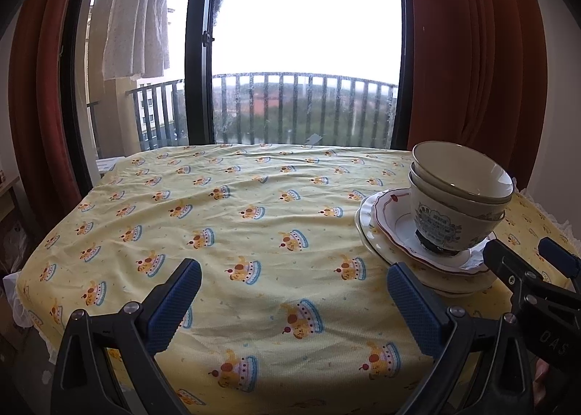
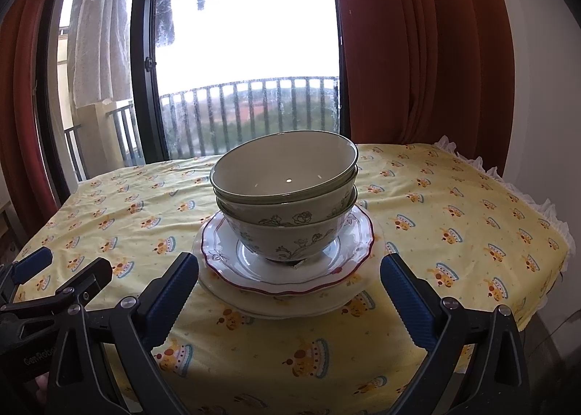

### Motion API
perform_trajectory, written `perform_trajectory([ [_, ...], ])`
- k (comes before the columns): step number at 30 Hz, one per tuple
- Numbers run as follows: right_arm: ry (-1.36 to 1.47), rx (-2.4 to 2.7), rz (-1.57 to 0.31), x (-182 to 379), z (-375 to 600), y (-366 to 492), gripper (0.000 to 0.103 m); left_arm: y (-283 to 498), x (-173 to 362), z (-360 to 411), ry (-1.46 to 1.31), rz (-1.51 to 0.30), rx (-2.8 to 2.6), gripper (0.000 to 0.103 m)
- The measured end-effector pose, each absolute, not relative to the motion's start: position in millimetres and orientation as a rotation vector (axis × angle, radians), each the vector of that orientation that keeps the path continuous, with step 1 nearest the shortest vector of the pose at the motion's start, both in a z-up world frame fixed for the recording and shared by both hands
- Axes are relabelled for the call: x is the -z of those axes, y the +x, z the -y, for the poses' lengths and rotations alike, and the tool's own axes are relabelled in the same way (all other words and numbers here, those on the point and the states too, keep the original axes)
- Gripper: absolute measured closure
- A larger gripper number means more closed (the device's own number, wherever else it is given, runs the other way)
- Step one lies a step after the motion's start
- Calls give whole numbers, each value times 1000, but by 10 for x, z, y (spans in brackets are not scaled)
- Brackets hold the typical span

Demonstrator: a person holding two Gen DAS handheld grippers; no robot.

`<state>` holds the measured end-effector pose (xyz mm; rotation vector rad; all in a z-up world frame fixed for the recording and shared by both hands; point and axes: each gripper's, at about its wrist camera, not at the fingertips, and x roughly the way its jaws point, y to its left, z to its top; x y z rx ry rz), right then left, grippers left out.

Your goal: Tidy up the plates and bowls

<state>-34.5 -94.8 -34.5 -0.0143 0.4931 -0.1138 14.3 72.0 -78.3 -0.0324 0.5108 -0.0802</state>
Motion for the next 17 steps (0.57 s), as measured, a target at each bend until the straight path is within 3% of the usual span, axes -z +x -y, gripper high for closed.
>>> perform_trajectory([
  [17, -26, 110, -499, 365, 950, -367, 1, 110, 786, -700, -44, -510, 66, 0],
])
